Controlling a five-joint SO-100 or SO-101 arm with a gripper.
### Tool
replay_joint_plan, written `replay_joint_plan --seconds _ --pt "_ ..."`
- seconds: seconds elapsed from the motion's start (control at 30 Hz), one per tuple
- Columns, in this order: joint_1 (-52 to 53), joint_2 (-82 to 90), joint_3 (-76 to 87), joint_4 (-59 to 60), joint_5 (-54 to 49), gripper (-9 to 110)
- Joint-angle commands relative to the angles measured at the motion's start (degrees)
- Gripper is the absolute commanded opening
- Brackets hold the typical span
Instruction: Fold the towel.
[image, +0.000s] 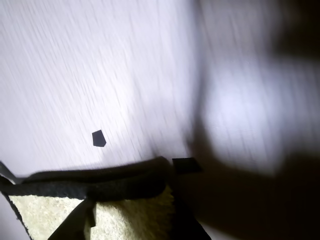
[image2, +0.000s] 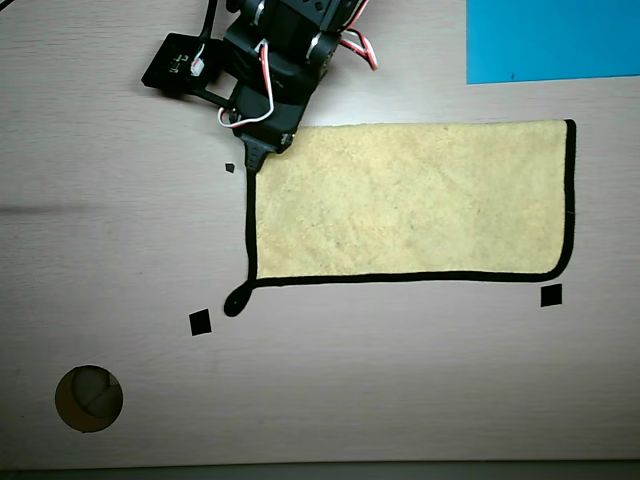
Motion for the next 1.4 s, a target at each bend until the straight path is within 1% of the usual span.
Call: replay_joint_plan --seconds 0.0,0.2,0.3,0.67,0.87,1.13,1.37 --pt "-2.64 0.09 -0.44 -1.67 -3.43 12" --pt "-3.25 1.58 0.44 -2.02 -7.73 2" --pt "-3.16 3.08 0.79 -2.02 -9.67 0" --pt "-5.19 16.79 4.31 2.02 -19.16 0" --pt "-7.73 23.29 1.76 7.56 -23.55 0" --pt "-15.21 29.09 -2.37 15.56 -28.92 0" --pt "-22.24 27.77 -10.02 20.39 -28.74 0"
